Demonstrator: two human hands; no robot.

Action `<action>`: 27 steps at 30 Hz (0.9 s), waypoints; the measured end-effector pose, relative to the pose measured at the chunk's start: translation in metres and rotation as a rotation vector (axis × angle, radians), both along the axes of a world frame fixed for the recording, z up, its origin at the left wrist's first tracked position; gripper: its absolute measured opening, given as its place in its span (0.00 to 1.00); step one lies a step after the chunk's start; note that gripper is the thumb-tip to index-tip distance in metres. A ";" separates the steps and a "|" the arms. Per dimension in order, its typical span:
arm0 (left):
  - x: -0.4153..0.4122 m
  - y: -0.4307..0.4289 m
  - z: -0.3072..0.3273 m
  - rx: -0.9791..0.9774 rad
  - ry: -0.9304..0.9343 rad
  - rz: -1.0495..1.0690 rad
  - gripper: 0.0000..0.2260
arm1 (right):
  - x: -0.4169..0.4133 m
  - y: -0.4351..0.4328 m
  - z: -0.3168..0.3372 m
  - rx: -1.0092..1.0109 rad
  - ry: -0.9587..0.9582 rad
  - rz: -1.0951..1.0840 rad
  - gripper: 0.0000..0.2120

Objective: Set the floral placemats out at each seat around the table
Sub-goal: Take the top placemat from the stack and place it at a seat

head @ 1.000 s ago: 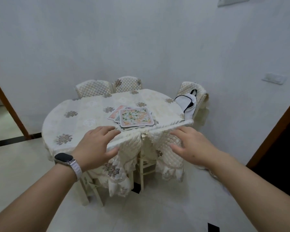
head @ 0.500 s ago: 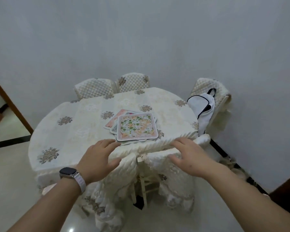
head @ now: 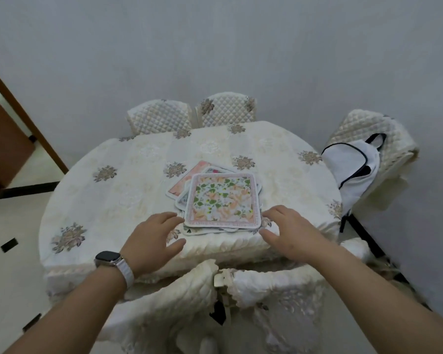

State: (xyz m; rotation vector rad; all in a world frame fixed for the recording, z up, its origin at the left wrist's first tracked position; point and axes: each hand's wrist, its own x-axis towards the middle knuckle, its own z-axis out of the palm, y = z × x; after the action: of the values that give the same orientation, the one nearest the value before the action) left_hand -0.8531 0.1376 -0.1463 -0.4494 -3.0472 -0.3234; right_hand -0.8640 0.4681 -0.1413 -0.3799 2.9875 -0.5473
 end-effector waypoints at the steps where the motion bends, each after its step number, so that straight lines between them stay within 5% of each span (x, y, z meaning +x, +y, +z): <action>1: -0.012 -0.002 -0.006 0.006 -0.008 -0.007 0.29 | -0.010 -0.004 -0.007 -0.004 -0.016 -0.015 0.25; 20: -0.207 -0.019 -0.112 0.398 -0.470 0.141 0.22 | -0.165 -0.042 -0.115 -0.153 -0.461 -0.409 0.24; 27: -0.225 -0.011 -0.147 0.730 -0.639 0.548 0.19 | -0.199 -0.034 -0.149 -0.369 -0.537 -0.581 0.25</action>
State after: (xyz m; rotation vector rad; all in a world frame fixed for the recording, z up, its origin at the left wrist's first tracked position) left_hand -1.0786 0.1270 -0.2929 0.6237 -3.0548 -1.6935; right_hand -1.0625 0.4344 -0.2907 0.5568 2.4262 -1.0511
